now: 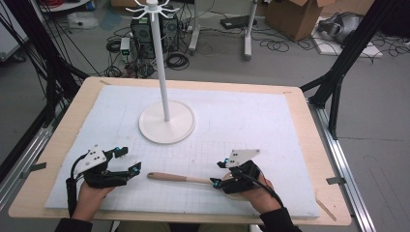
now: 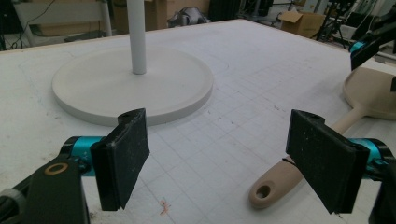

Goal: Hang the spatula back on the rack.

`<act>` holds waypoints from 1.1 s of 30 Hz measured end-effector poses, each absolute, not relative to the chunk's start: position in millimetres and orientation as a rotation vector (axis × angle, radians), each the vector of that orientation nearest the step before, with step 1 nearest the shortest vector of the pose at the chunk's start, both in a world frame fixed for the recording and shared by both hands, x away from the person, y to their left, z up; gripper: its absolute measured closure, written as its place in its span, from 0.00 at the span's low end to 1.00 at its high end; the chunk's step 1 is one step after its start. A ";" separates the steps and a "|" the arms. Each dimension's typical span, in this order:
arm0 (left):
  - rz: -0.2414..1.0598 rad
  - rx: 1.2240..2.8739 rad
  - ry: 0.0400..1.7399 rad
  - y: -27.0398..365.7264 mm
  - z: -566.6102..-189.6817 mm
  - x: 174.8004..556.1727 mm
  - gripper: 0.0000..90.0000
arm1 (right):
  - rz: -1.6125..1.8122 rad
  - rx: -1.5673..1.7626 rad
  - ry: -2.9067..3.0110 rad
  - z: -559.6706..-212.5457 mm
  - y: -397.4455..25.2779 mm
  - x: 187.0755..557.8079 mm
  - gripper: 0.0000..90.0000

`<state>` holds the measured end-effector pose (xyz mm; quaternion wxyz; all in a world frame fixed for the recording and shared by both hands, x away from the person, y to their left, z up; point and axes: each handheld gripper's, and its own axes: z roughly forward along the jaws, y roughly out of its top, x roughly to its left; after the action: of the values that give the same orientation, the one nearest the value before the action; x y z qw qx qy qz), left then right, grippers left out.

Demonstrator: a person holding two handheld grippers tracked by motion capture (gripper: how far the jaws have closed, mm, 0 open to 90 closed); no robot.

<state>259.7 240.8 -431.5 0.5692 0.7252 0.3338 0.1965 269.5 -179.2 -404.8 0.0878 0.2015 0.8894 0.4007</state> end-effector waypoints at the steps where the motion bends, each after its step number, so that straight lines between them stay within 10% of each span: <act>1: 0.456 1.707 0.784 240.4 -432.0 260.1 0.24 | 1.157 0.574 2.680 -406.8 -175.8 271.3 0.50; 33: 0.409 1.727 0.783 229.3 -431.2 259.0 0.29 | 0.930 0.379 2.897 -426.4 -140.6 282.4 0.87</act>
<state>259.0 229.3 -431.2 0.5653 0.7343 0.3330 0.1739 282.4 -140.6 -426.4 0.0376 0.1234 0.9442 0.3031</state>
